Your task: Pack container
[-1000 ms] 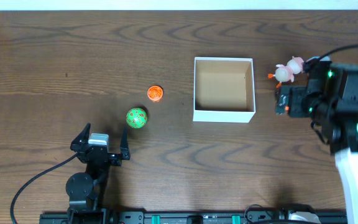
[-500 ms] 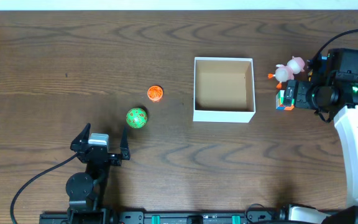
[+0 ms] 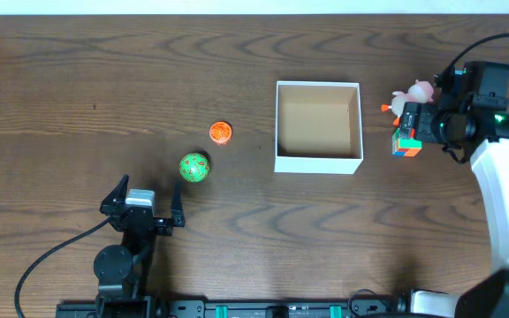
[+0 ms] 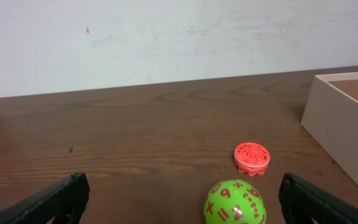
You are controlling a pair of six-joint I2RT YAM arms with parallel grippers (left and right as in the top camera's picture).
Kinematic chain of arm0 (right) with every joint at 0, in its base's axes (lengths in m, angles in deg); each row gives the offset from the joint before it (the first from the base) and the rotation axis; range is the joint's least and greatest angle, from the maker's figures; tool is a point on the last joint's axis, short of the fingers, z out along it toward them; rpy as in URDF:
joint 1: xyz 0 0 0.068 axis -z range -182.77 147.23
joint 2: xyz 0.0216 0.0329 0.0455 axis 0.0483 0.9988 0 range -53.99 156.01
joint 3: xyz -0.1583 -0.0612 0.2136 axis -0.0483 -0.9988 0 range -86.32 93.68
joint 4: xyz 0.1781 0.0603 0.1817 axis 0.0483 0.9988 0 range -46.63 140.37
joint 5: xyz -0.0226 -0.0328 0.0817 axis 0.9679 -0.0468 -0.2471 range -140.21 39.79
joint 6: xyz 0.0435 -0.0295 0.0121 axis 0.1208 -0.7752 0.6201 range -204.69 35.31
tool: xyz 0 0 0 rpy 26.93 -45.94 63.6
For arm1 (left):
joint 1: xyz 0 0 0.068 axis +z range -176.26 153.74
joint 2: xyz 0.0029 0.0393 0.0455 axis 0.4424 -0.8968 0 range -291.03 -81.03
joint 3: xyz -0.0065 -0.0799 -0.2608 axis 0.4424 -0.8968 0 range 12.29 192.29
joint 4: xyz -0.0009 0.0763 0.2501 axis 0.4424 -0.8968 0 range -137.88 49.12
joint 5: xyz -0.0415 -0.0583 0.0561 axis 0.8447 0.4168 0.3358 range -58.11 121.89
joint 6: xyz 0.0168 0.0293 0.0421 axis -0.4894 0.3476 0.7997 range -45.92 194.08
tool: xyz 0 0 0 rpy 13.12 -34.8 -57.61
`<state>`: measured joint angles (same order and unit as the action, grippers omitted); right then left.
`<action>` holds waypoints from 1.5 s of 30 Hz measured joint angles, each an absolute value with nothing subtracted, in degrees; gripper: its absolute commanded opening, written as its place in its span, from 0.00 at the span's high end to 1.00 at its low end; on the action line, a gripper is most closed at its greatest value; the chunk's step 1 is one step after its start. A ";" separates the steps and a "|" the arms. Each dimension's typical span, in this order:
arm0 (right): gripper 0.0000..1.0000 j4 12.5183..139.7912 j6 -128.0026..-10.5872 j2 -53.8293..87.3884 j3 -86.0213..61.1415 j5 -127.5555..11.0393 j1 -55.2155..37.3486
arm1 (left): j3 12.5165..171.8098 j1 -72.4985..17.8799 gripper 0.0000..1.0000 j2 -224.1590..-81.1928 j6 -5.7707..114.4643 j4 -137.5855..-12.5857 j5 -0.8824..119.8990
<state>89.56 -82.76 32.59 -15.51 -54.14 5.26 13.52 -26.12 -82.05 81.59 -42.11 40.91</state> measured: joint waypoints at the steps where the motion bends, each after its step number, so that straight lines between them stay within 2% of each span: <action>1: 0.01 89.35 -82.74 33.53 -15.47 -53.92 5.26 | 13.52 -26.12 0.02 -82.05 81.59 -42.11 40.91; 11: 0.01 87.86 -80.64 43.00 -15.45 -46.55 5.26 | 13.52 -26.12 0.02 -82.05 81.59 -42.11 40.91; 31: 0.01 82.68 -81.36 43.52 -14.31 -47.80 5.26 | 13.52 -26.12 0.02 -82.05 81.59 -42.11 40.91; 36: 0.01 84.73 -81.05 44.26 -8.19 -46.97 6.38 | 13.52 -26.12 0.02 -82.05 81.59 -42.11 40.91; 39: 0.01 87.84 -85.32 44.26 -1.63 -49.00 8.48 | 13.52 -26.12 0.02 -82.05 81.59 -42.09 40.91; 42: 0.01 91.92 -95.15 44.20 3.53 -53.09 10.57 | 13.52 -26.12 0.02 -82.05 81.59 -42.11 40.91; 45: 0.01 89.56 -102.26 44.18 4.66 -50.90 11.51 | 13.52 -26.12 0.02 -82.05 81.59 -42.11 40.91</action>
